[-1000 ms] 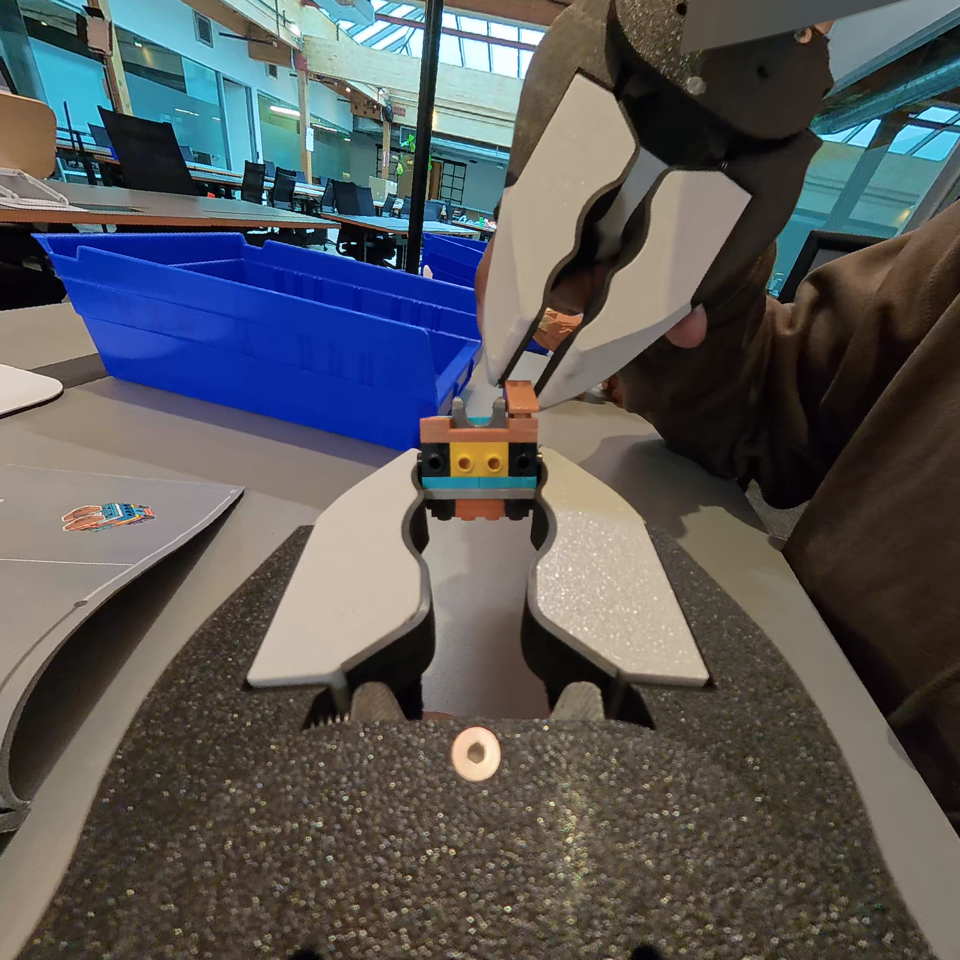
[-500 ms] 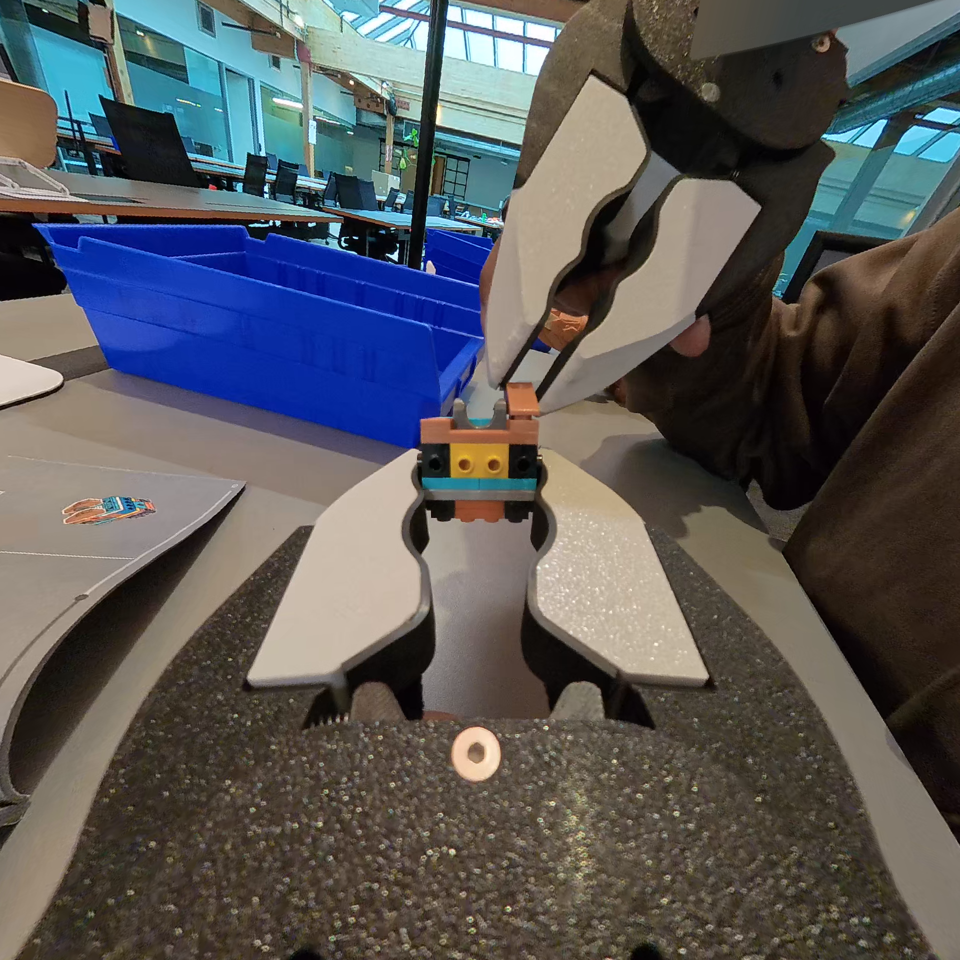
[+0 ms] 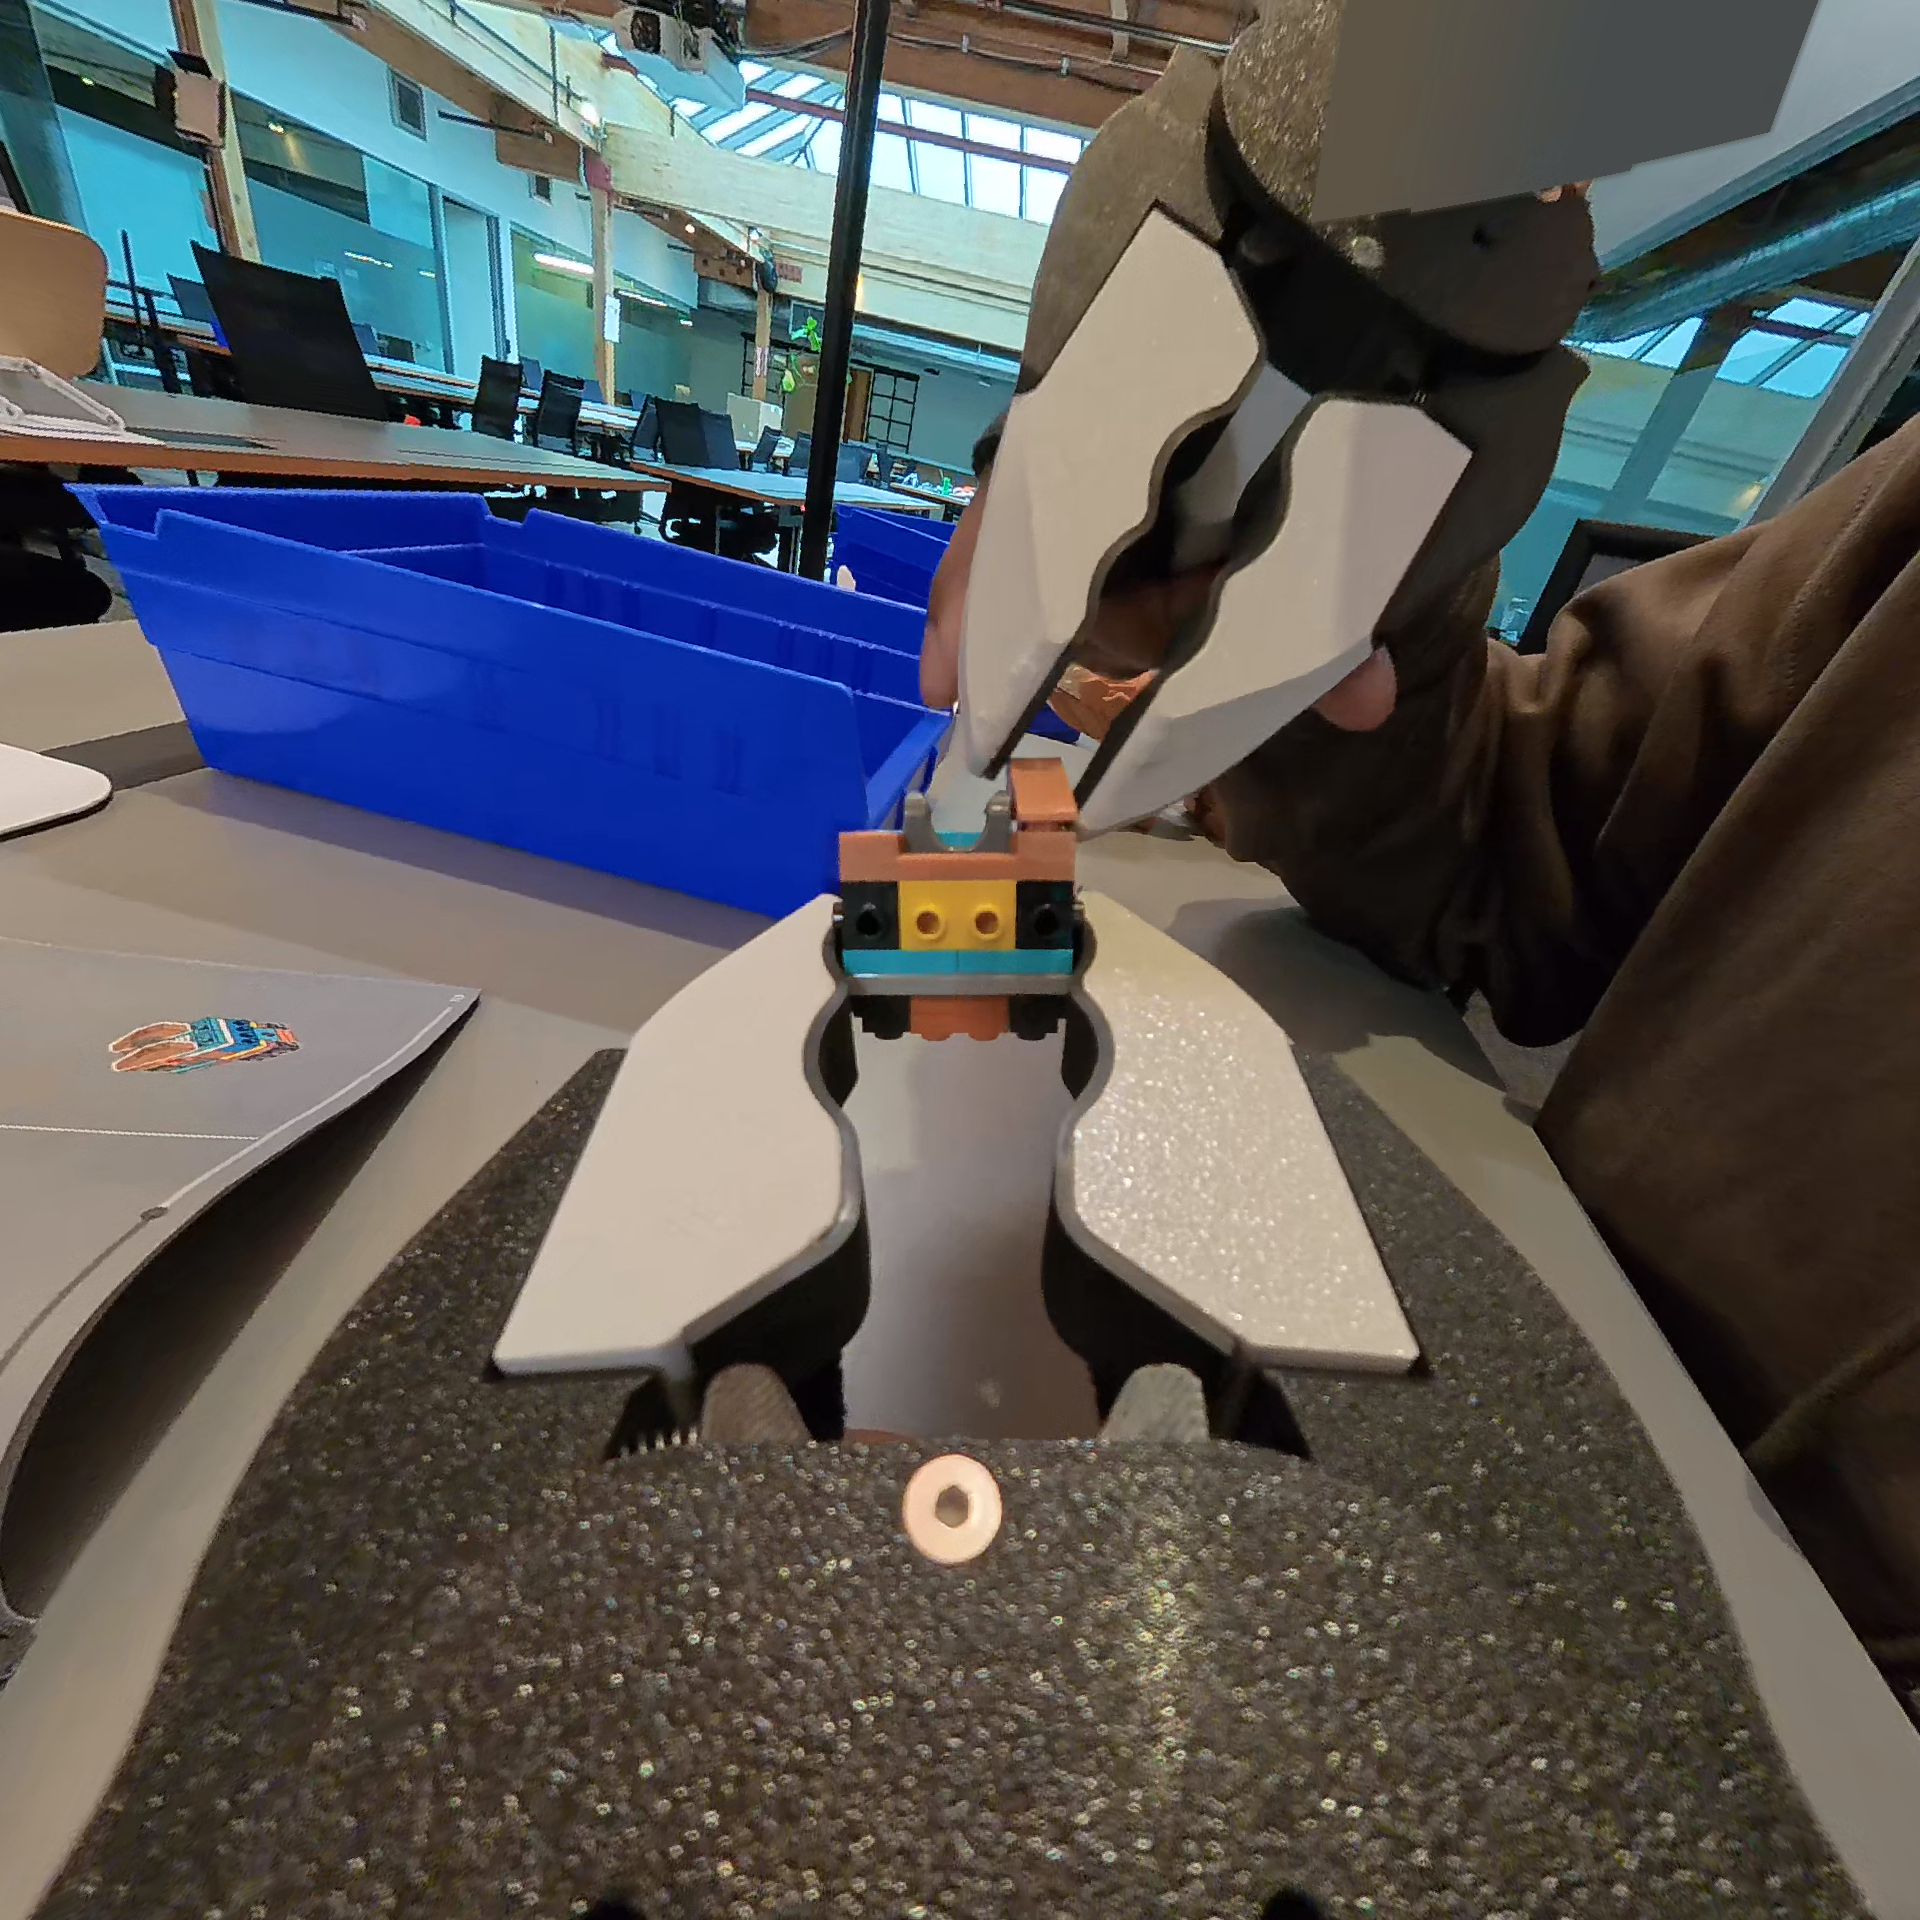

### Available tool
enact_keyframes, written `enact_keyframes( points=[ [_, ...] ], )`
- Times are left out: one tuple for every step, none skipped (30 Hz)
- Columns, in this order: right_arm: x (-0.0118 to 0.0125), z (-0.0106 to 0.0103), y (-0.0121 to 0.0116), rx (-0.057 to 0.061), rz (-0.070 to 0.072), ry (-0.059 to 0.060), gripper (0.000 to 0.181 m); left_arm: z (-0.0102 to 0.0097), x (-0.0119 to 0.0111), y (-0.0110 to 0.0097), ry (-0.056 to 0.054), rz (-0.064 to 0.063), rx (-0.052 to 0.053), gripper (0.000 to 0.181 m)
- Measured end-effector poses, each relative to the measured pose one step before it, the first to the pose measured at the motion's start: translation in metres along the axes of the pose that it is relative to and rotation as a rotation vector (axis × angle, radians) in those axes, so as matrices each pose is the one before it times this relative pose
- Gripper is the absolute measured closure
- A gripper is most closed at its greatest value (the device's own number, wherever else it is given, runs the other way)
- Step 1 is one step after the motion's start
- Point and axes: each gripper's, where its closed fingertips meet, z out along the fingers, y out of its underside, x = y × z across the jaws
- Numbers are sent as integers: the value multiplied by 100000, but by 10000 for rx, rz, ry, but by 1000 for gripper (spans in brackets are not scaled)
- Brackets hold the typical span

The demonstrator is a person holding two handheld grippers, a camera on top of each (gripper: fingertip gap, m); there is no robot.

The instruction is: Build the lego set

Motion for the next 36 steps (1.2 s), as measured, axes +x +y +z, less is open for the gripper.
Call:
enact_keyframes(
  points=[
    [-9, 114, -26, 13, -25, 34, 169, -8, 0, -14, 8, -6, 16, 145],
    [54, 24, -58, 42, -16, 48, 169, -33, -53, -41, -21, -33, 30, 145],
    [34, -43, -64, 46, 16, 1, 170, -49, -19, -78, 27, -44, 58, 145],
    [23, -55, -67, 49, 19, -9, 170, -26, 19, -75, 28, -18, 58, 145],
    [38, -21, -48, 36, -16, 26, 169, -15, 19, -49, 17, -4, 35, 145],
    [56, -11, -35, 22, -53, 64, 167, -21, 1, -28, 7, -12, 25, 145],
    [41, -22, -61, 30, -55, 53, 167, -24, -1, -41, 17, -21, 31, 145],
    [-11, -11, -67, 37, -32, 12, 165, -28, -19, -63, 12, -38, 50, 145],
    [-57, 10, -48, 30, -13, -23, 165, -23, 2, -74, 22, -49, 58, 145],
    [-23, 32, -21, 13, -33, 2, 164, -45, -22, -71, 15, -44, 52, 145],
    [-34, 23, -9, 4, -51, 8, 163, -44, -19, -83, 5, -35, 57, 145],
    [32, -27, -33, 19, -58, 39, 163, -40, -31, -63, 5, -36, 48, 145],
    [47, -55, -82, 52, -52, 49, 162, -46, -27, -81, 7, -35, 52, 145],
    [38, -87, -141, 86, -59, 30, 162, -27, -8, -57, 9, -26, 40, 145],
    [62, -108, -168, 103, -56, 58, 161, -35, 5, -64, 16, -20, 45, 145],
    [159, -121, -155, 102, -50, 109, 161, -39, 9, -69, 20, -23, 56, 145],
    [134, -85, -147, 101, -46, 93, 161, -33, -31, -48, -4, -17, 32, 145],
    [95, -44, -87, 71, -60, 68, 160, -17, 7, -46, 9, -12, 29, 145],
    [76, -29, -66, 56, -103, 88, 160, -26, -9, -41, 9, -10, 30, 145],
    [29, -2, -69, 67, -151, 93, 160, -29, -13, -45, -5, -12, 27, 145],
    [-81, 13, -59, 71, -173, 48, 160, -32, -22, -51, 3, -17, 34, 145],
    [-191, 33, -45, 67, -179, 6, 161, -33, -19, -48, 3, -21, 32, 145],
    [-129, 59, -34, 51, -171, 42, 161, -36, -29, -44, -6, -25, 28, 145],
    [-42, 82, -27, 30, -138, 91, 162, -19, -23, -35, -1, -21, 24, 145],
    [13, 80, -25, 6, -96, 91, 163, -10, -15, -13, 1, -10, 11, 145],
    [57, 83, 7, -8, -45, 81, 163, -7, 15, -13, 5, 4, 3, 145],
    [38, 85, -6, -1, 5, 57, 164, 5, 9, 11, 3, 9, -5, 145],
    [65, 65, -23, 24, 38, 53, 165, 3, 0, 13, -3, 8, -7, 144],
    [54, 40, -7, 17, 36, 39, 166, -8, 3, -5, 2, -2, 3, 144],
    [36, 21, 10, 6, 27, 27, 168, -4, 0, 7, -1, -1, -6, 145],
    [47, 6, 3, 1, 21, 25, 169, -5, 11, 8, -1, 9, -2, 144],
    [59, -8, 3, -6, 18, 34, 170, 3, 7, 13, -2, 15, -5, 145],
    [48, 9, -13, -3, 8, 48, 171, 9, 22, -4, 0, 15, 3, 145],
    [33, 27, -1, -26, -14, 58, 171, -7, -17, -8, -12, 0, 5, 145],
    [33, 25, 27, -52, -67, 78, 171, -18, -34, 8, -16, -18, 2, 145],
    [32, 28, 27, -71, -108, 91, 171, -3, -41, -14, -19, -19, 4, 145]
  ],
)
